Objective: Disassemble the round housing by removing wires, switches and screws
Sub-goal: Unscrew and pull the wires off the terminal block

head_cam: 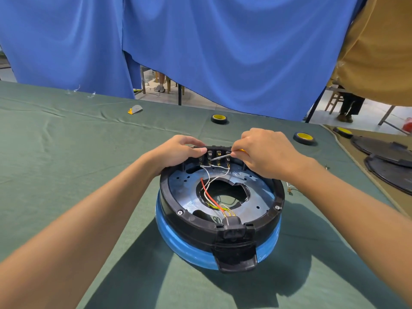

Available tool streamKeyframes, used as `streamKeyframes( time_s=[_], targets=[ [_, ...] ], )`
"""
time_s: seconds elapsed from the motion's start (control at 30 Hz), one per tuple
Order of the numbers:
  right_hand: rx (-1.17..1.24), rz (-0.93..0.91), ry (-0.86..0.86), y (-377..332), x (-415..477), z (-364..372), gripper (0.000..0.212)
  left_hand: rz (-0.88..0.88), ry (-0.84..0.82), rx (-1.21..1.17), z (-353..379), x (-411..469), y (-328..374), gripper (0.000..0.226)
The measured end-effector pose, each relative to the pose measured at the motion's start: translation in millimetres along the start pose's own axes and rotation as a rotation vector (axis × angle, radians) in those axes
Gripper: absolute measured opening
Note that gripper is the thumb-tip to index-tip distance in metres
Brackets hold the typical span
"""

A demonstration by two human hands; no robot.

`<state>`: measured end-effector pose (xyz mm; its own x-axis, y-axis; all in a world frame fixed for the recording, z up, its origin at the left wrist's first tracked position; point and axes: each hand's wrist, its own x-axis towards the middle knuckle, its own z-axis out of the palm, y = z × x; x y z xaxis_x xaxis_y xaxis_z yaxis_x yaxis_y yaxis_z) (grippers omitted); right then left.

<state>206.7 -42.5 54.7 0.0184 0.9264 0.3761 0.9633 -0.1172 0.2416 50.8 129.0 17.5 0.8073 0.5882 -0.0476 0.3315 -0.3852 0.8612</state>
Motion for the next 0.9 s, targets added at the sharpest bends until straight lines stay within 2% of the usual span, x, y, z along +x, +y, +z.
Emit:
streamKeyframes(
  time_s=[0.13, 0.43, 0.9],
  targets=[
    [-0.047, -0.014, -0.001, -3.2, 1.2, 0.1, 0.031, -0.028, -0.004, -0.047, 0.2, -1.0, 0.1, 0.029],
    [-0.113, -0.014, -0.010, -11.5, -1.4, 0.3, 0.030, -0.039, -0.009, -0.070, 0.7, 0.7, 0.7, 0.023],
    [0.050, -0.093, -0.243, 22.4, 38.2, -7.1, 0.020, -0.035, -0.022, -0.097, 1.6, 2.5, -1.0, 0.017]
  ],
)
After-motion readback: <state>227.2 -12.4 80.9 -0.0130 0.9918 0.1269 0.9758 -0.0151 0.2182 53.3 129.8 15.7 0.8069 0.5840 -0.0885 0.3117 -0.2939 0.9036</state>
